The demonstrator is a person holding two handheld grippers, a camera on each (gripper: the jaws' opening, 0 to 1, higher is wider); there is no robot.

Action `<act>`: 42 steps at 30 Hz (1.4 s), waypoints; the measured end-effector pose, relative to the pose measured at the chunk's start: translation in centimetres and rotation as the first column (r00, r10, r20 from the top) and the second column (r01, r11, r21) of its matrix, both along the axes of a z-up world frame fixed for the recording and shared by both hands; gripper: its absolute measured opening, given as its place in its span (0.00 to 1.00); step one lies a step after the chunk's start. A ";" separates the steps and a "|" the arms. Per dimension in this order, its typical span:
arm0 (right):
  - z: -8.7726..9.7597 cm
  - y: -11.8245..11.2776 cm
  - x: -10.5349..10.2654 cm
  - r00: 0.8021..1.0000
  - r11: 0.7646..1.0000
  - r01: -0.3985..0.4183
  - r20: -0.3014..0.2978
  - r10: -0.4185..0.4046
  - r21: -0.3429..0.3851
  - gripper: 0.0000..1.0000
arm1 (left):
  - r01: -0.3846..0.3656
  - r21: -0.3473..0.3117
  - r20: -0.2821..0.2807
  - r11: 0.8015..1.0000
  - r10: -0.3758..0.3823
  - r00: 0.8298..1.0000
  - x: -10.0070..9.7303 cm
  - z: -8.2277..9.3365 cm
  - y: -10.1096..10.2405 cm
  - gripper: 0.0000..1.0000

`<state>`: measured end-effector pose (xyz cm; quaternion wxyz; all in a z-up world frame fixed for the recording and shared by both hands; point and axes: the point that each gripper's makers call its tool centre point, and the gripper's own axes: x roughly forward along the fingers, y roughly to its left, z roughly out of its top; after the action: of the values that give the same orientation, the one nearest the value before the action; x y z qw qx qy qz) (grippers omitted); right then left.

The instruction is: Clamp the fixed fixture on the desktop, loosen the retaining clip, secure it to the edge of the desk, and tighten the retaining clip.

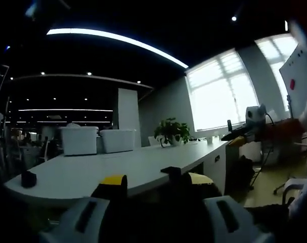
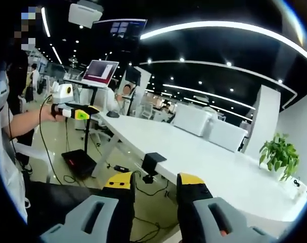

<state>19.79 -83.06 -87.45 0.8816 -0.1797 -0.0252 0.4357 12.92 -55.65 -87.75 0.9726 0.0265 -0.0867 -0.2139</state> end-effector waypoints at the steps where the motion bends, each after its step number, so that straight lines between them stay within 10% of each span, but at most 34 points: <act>1: 0.0 0.0 0.0 1.000 1.000 0.001 -0.002 -0.001 0.001 0.31 | -0.002 -0.006 -0.003 1.000 0.002 1.000 0.1 0.0 0.1 0.47; 42: 1.0 -0.2 0.1 0.999 1.000 0.031 0.020 -0.031 -0.003 0.31 | -0.024 -0.068 0.042 0.997 0.027 0.999 -0.3 0.4 1.8 0.46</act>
<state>19.87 -83.27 -86.47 0.8877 -0.1860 -0.0303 0.4202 12.61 -53.84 -87.35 0.9735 -0.0009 -0.1143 -0.1980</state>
